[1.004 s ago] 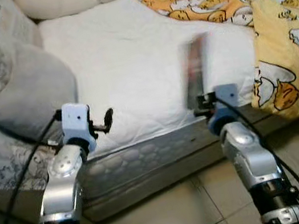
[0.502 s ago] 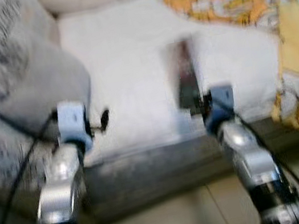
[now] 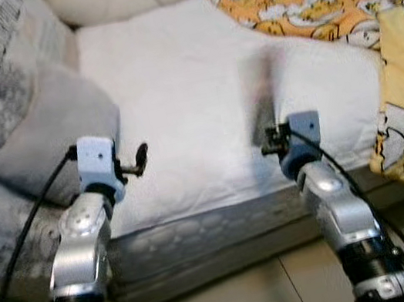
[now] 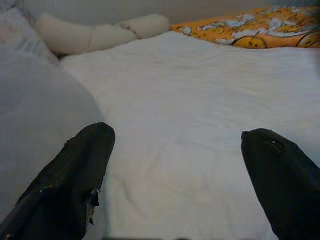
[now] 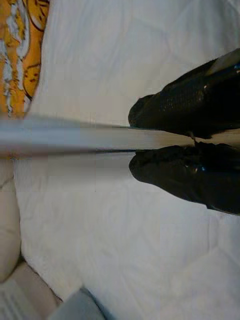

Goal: Clean up the room

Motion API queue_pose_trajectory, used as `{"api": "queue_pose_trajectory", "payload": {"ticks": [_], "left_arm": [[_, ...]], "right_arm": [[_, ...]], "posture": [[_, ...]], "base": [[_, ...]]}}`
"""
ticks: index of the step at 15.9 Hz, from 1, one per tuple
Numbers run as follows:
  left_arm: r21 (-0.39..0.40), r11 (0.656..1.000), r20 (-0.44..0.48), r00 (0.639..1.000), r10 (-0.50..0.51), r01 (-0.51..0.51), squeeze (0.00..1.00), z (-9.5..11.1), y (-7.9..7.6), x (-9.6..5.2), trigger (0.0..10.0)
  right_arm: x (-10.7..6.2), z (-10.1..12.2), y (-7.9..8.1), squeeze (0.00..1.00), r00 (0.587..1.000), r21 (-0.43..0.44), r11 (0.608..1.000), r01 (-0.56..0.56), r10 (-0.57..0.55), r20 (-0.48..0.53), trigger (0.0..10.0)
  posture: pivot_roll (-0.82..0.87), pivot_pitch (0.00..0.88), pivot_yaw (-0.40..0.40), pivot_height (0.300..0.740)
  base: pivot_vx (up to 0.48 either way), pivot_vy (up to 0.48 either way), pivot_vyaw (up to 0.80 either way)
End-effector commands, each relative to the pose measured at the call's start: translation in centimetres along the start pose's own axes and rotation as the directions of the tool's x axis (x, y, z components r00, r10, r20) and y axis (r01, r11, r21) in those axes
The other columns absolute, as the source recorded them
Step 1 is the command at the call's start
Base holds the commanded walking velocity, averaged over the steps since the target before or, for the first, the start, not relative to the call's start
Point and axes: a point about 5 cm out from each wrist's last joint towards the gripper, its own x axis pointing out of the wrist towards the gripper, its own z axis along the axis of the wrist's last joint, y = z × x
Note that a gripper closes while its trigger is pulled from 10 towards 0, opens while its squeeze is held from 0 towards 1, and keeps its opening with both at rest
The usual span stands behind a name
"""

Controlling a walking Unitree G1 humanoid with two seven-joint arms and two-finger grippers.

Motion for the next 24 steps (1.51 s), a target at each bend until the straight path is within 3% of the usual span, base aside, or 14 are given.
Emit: {"api": "queue_pose_trajectory", "payload": {"ticks": [1, 11, 13, 15, 24], "left_arm": [[-0.004, 1.000, 0.003, 1.000, -0.024, 0.024, 0.00, 0.13, -0.88, 0.28, 10.0], [-0.002, 1.000, 0.001, 1.000, -0.025, 0.025, 0.00, 0.06, -0.91, 0.23, 10.0], [-0.002, 1.000, 0.002, 1.000, -0.026, 0.026, 0.00, 0.06, -0.93, 0.23, 10.0], [0.002, 0.999, -0.001, 0.999, -0.032, 0.032, 0.00, -0.01, -1.08, 0.24, 10.0], [0.000, 0.999, 0.000, 0.999, -0.037, 0.037, 0.00, -0.07, -1.28, 0.14, 10.0]], "right_arm": [[0.08, 1.05, -0.87, 0.00, 0.999, -0.012, 1.000, 0.018, -0.018, 0.046, 10.0], [0.04, 0.90, -0.59, 0.00, 0.999, -0.054, 0.999, 0.000, 0.002, 0.037, 10.0], [-0.01, 0.76, -0.65, 0.00, 0.999, -0.009, 1.000, 0.014, -0.014, 0.035, 10.0], [0.02, 0.87, -0.65, 0.00, 0.999, -0.047, 0.999, -0.003, 0.005, 0.037, 10.0], [-0.12, 0.48, -0.46, 0.00, 1.000, -0.055, 0.998, -0.015, 0.016, 0.027, 10.0]], "posture": [[0.10, 0.000, 0.005, 0.740], [0.10, 0.000, 0.007, 0.740], [0.10, 0.000, 0.007, 0.740], [0.10, 0.000, 0.007, 0.740], [0.10, 0.000, 0.005, 0.740]], "base": [[0.322, 0.000, 0.00], [0.325, 0.000, 0.08], [0.324, 0.000, 0.00], [0.324, 0.000, 0.00], [0.324, 0.000, 0.00]]}}
